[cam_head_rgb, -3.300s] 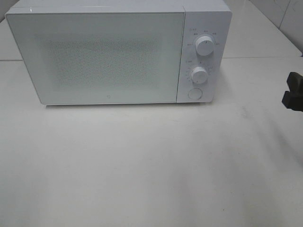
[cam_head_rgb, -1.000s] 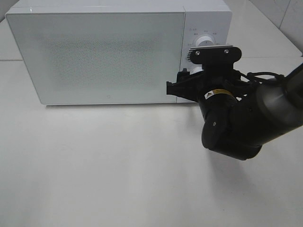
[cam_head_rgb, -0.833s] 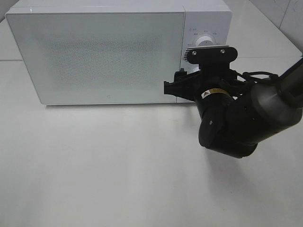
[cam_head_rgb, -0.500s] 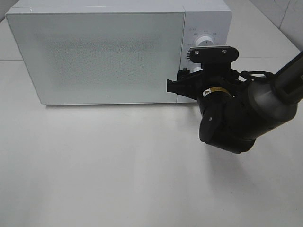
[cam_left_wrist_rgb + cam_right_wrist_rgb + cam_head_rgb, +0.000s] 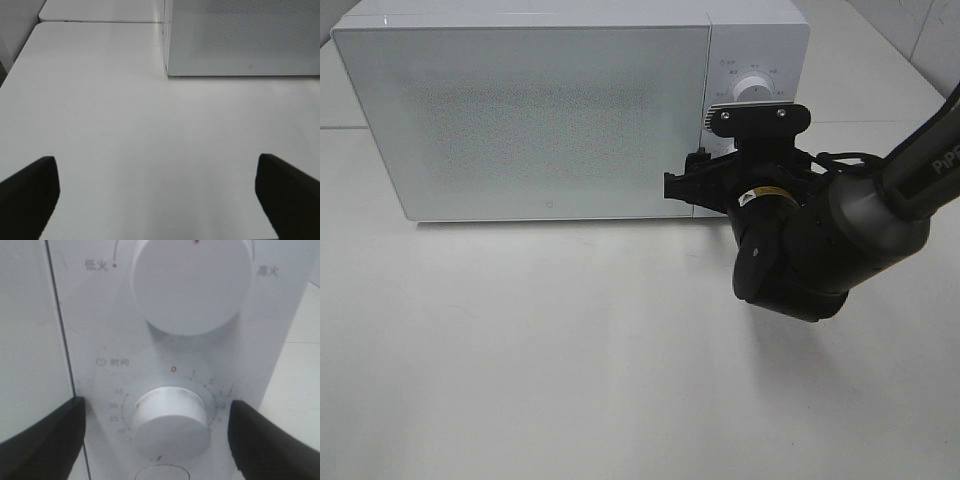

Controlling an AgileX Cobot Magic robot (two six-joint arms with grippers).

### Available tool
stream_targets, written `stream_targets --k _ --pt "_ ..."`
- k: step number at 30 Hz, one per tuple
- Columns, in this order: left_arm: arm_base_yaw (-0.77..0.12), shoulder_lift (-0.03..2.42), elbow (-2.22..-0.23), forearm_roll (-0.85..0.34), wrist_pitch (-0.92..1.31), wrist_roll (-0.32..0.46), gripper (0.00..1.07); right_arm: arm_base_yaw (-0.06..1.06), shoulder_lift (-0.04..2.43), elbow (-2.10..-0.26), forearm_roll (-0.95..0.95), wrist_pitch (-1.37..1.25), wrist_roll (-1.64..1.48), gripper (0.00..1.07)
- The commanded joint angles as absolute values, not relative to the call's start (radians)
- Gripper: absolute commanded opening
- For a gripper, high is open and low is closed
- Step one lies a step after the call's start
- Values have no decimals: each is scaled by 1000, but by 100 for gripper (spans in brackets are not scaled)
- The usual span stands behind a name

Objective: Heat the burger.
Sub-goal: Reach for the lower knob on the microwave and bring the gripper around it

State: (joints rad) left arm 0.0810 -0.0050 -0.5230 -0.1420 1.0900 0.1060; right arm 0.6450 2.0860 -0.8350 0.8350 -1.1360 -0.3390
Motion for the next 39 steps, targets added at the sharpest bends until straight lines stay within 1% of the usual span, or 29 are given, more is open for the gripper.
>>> stream_targets --k 1,3,4,5,6,7,8,9,10,11,12,13,14,18,22,31,33,34,35,36,37,38,39 --pt "82 -23 -522 -145 1076 103 100 641 2084 -843 828 -1156 -330 72" --pt "82 -23 -522 -145 1076 103 100 640 2084 -843 828 -1156 -330 71" --pt "82 -23 -522 -145 1076 103 100 640 2084 -843 828 -1156 -330 65" --pt "82 -23 -522 -145 1076 103 100 640 2084 -843 828 -1156 -330 65" --pt "82 -23 -522 -145 1076 103 100 640 2084 -843 828 -1156 -330 60" --pt "82 -23 -522 -145 1076 103 100 640 2084 -843 828 -1156 -330 48" --pt "82 -23 -522 -145 1076 103 100 640 2084 -843 828 -1156 -330 48" --pt "82 -23 -522 -145 1076 103 100 640 2084 -843 828 -1156 -330 33" --pt "82 -23 -522 -145 1076 103 100 640 2084 -843 828 -1156 -330 33" --pt "82 -23 -522 -145 1076 103 100 640 2084 -843 828 -1156 -330 25" --pt "82 -23 -522 -145 1076 103 100 640 2084 -843 825 -1156 -319 9" --pt "82 -23 -522 -145 1076 103 100 640 2084 -843 825 -1156 -319 9" --pt "82 -23 -522 -145 1076 103 100 640 2084 -843 817 -1156 -300 0" --pt "82 -23 -522 -145 1076 103 100 640 2084 -843 798 -1158 -279 0" --pt "82 -23 -522 -145 1076 103 100 641 2084 -843 727 -1184 -251 0" --pt "82 -23 -522 -145 1076 103 100 641 2084 -843 719 -1193 -167 0" --pt "82 -23 -522 -145 1076 103 100 641 2084 -843 714 -1193 -58 0" --pt "82 -23 -522 -145 1076 103 100 641 2084 -843 714 -1193 -58 0" --pt "82 -23 -522 -145 1076 103 100 641 2084 -843 702 -1193 31 0" --pt "82 -23 -522 -145 1076 103 100 641 2084 -843 702 -1193 31 0" --pt "82 -23 -522 -145 1076 103 100 641 2084 -843 670 -1193 147 0" --pt "82 -23 -522 -145 1076 103 100 641 2084 -843 652 -1193 197 0" --pt "82 -23 -522 -145 1076 103 100 641 2084 -843 652 -1193 197 0"
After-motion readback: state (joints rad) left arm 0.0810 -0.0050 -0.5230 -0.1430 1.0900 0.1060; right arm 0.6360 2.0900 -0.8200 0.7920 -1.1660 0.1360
